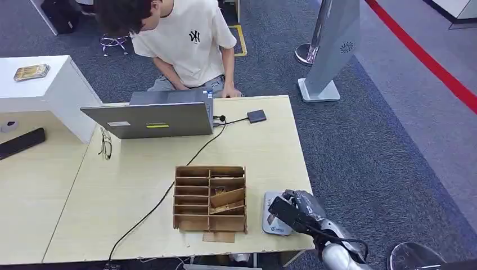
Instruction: Pass the card to the sensor for recognition and then transmit it.
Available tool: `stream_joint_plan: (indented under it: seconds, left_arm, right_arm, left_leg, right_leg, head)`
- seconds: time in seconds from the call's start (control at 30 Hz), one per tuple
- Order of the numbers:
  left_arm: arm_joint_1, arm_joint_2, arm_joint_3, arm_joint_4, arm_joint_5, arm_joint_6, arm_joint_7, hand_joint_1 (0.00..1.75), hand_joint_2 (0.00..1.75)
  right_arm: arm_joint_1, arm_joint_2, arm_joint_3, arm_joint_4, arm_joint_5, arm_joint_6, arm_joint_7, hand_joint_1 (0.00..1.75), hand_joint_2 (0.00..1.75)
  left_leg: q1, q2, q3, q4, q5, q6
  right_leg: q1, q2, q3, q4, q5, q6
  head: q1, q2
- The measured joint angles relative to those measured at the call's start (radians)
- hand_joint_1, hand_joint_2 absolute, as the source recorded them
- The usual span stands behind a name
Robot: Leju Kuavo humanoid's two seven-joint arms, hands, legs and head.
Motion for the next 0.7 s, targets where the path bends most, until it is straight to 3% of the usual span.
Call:
stream_joint_plan:
  seconds: [0.7]
  left_arm:
    - [0.000,0.008,0.000,0.000,0.001,0.000,-0.017,0.00,1.75]
  right_arm:
    - [0.031,-0.021,-0.100,-0.063,-0.194,0.050,-0.119,1.75,1.75]
  left_leg:
    - [0.000,0.000,0.000,0.000,0.000,0.000]
  right_leg:
    - [0.000,0.000,0.000,0.000,0.000,0.000]
  head:
    - [0.000,0.000]
